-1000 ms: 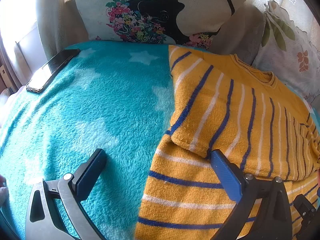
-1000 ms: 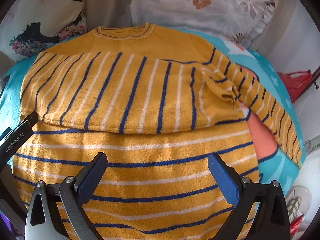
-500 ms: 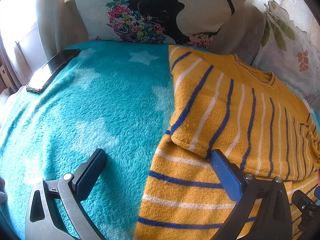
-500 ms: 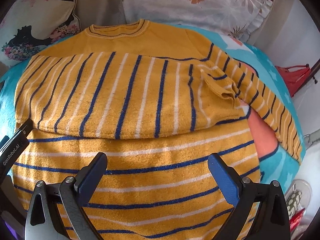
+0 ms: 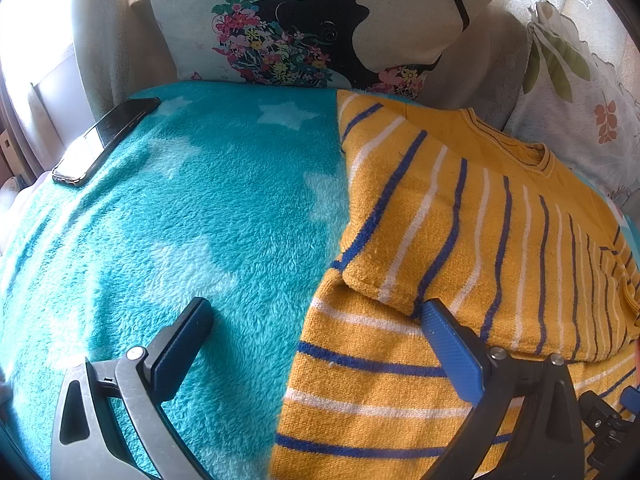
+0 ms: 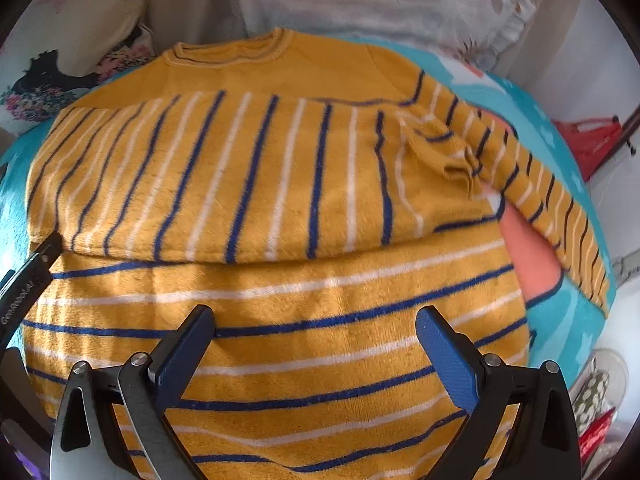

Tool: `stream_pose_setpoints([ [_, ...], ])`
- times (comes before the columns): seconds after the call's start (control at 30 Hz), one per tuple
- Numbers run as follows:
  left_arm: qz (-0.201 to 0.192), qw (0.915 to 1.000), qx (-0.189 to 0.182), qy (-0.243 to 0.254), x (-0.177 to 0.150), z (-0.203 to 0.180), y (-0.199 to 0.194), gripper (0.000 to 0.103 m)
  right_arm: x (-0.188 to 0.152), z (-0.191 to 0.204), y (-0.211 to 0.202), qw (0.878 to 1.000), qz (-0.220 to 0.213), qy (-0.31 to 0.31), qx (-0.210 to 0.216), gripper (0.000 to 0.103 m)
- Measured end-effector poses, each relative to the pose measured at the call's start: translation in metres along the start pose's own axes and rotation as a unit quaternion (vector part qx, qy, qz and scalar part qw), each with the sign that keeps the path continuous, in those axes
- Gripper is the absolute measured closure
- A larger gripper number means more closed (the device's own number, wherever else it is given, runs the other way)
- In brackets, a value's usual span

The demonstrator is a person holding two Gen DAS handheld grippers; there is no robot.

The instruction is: Fold small clothes

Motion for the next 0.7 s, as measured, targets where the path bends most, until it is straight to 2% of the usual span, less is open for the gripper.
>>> stream_pose_setpoints([
  [0.1,0.0,1.0,0.0,0.0,0.0,0.0,0.0,0.0,-0.001,-0.005,0.0,1.0,0.0,0.011,0.006,0.001],
  [0.3,-0.001,1.0,0.0,0.0,0.0,0.0,0.0,0.0,0.001,-0.01,-0.006,1.0,-0.012,0.003,-0.009,0.001],
  [0.4,-0.001,1.0,0.001,0.0,0.0,0.0,0.0,0.0,0.0,-0.006,0.002,1.0,0.007,0.008,0.004,0.001],
  [0.57,-0.001,1.0,0.001,0.0,0.0,0.0,0.0,0.0,-0.006,-0.002,-0.004,1.0,0.004,0.018,0.015,0.001],
  [0.7,-0.002,1.0,0.001,-0.001,0.0,0.0,0.0,0.0,-0.02,-0.006,-0.009,1.0,0.001,-0.001,-0.007,0.001],
])
Point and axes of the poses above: each gripper's, at about its wrist camera, not at the fingertips, and y roughly the way its jaws point, z to its left, x to its top, the point moved 4 cm from there along y, roughly the way its jaws point, and after that the axes turned 11 degrees about x, right-handed, at the moved point
